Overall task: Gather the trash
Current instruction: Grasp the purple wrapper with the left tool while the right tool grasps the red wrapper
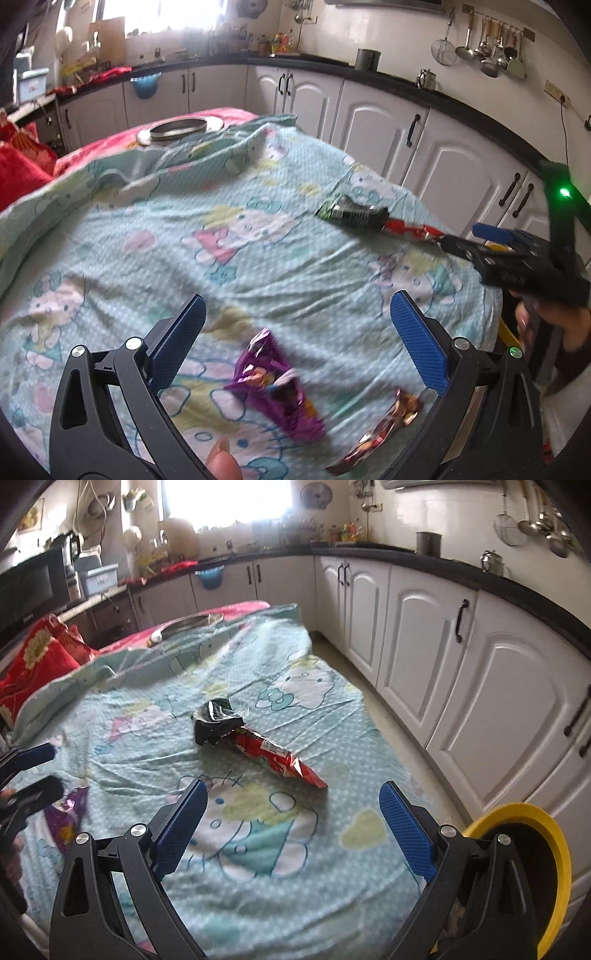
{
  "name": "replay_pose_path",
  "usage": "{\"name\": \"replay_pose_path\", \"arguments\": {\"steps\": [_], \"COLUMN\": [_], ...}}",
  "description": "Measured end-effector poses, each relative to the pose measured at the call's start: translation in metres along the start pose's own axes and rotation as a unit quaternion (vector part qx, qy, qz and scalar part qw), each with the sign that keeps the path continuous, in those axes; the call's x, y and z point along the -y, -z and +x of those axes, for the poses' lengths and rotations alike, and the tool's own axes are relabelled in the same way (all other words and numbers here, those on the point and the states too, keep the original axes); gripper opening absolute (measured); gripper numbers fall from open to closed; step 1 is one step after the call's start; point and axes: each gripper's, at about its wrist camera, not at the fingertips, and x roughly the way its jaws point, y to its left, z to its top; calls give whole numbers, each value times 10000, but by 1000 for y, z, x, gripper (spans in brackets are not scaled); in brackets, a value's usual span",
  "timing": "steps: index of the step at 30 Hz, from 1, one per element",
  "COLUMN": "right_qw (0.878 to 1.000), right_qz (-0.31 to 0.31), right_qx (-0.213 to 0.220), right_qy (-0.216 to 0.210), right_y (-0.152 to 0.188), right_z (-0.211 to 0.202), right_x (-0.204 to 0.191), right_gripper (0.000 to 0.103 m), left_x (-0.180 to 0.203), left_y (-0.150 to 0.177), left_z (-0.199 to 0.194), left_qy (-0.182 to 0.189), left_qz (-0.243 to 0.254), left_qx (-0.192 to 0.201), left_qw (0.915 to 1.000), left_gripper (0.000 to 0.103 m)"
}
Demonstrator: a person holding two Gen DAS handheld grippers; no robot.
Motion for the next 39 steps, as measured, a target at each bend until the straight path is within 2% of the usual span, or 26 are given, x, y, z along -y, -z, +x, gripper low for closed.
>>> {"name": "replay_pose_path", "arguments": {"steps": [10, 15, 16, 18, 20, 22, 24, 29, 32, 39], "right_qw": [9984, 9969, 9969, 9970, 9969, 9963, 9959, 9967, 9971, 9975], "right_qz": [-277, -442, -483, -479, -499, -628, -683, -562, -429, -203], "right_qx": [-468, -648, -617, -601, -602, -592, -587, -555, -555, -501], "right_qy": [151, 98, 99, 19, -34, -38, -75, -196, -305, -458], "right_y": [-15, -14, -12, -11, -8, -4, 1, 11, 19, 37], "right_z": [56, 71, 71, 69, 65, 60, 55, 42, 33, 11], "right_x": [-2, -10, -11, -12, -15, -20, -23, -24, -22, -21], "right_gripper": [85, 69, 67, 53, 44, 36, 27, 19, 13, 9], "left_x": [-13, -16, -17, -17, -16, -13, -12, -15, -16, -15], "left_y": [23, 30, 31, 33, 35, 37, 39, 38, 38, 37], "left_z": [5, 8, 10, 12, 13, 13, 14, 14, 14, 13], "left_qy": [107, 130, 140, 142, 140, 140, 143, 98, 111, 192], "left_qz": [-121, -163, -174, -202, -188, -128, -94, -93, -58, 27], "left_qx": [-443, -541, -568, -620, -663, -669, -675, -672, -680, -670], "left_qw": [9989, 9983, 9981, 9978, 9975, 9976, 9976, 9976, 9976, 9976], "left_gripper": [92, 90, 86, 81, 73, 71, 64, 47, 41, 27]}}
